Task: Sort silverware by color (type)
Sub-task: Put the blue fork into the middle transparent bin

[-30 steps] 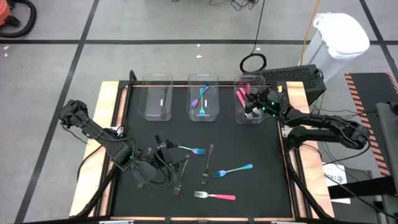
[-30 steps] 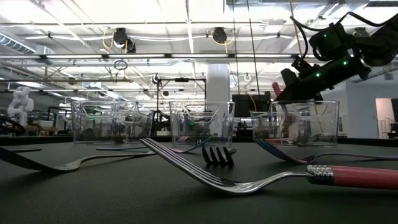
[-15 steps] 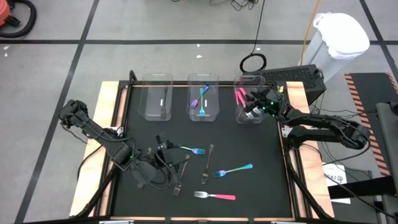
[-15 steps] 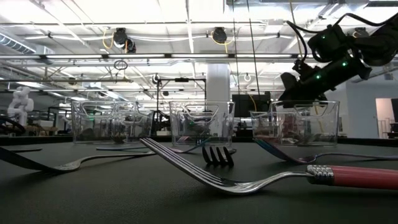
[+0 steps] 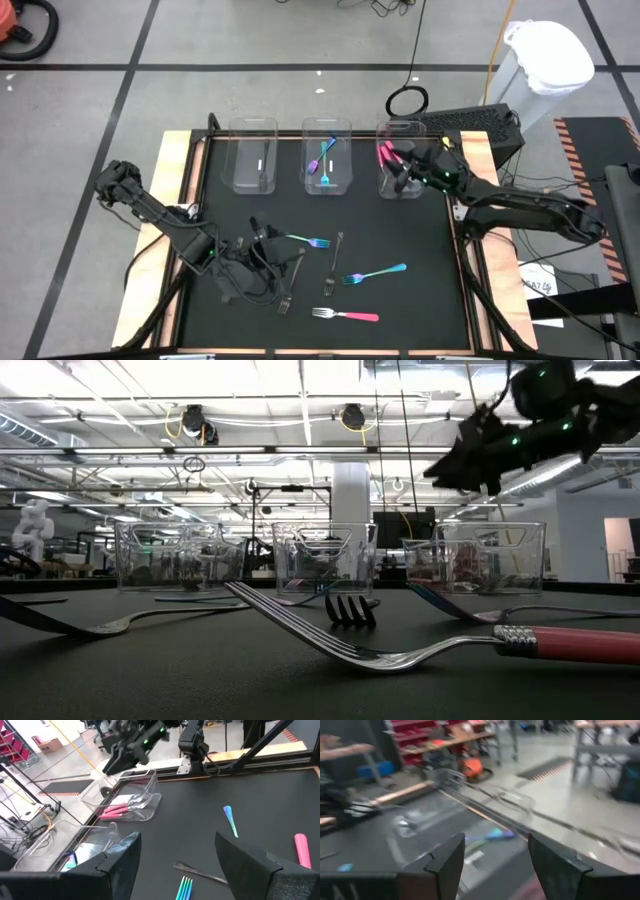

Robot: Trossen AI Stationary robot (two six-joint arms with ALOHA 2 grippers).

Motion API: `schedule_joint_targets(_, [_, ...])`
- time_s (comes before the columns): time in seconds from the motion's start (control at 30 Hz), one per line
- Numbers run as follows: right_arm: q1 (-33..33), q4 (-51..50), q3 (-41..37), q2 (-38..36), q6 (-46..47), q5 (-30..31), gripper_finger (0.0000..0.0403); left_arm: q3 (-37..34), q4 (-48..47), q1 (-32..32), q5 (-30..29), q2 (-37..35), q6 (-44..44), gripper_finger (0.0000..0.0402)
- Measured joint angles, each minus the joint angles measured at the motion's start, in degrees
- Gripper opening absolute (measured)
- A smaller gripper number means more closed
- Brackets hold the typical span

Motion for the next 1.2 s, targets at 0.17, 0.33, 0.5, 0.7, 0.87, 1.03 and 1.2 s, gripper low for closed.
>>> schedule_joint_targets(0.17, [8.5, -2.2, 0.0, -4.8, -1.4, -0.2, 0.0213, -0.5, -0.2, 1.2, 0.0, 0.0, 0.0, 0.0255])
schedule_joint_targets(0.33, [19.1, -4.2, 0.0, -5.9, -1.5, -0.2, 0.0212, -0.5, -0.3, 3.3, -0.1, 1.2, -0.1, 0.0255])
schedule_joint_targets(0.5, [30.8, -4.0, 0.0, -5.7, 0.1, 3.6, 0.0212, -0.5, -0.2, 5.9, 1.5, 3.4, 0.1, 0.0255])
schedule_joint_targets(0.7, [43.2, -3.8, 0.0, -4.3, 1.4, 12.4, 0.0212, -0.5, 0.4, 9.0, 7.3, 4.6, 0.0, 0.0255])
schedule_joint_targets(0.87, [51.4, -6.9, 2.9, -0.4, 2.6, 19.6, 0.0212, -0.5, 1.6, 9.8, 10.3, 4.6, 0.1, 0.0255])
schedule_joint_targets(1.03, [56.4, -12.7, 10.0, 6.6, 2.5, 22.7, 0.0212, -0.5, 2.9, 9.8, 11.9, 4.6, 0.1, 0.0255])
schedule_joint_targets(1.2, [58.7, -18.9, 17.2, 15.6, 2.5, 22.6, 0.0212, -0.5, 3.2, 9.8, 13.7, 4.6, 0.1, 0.0255])
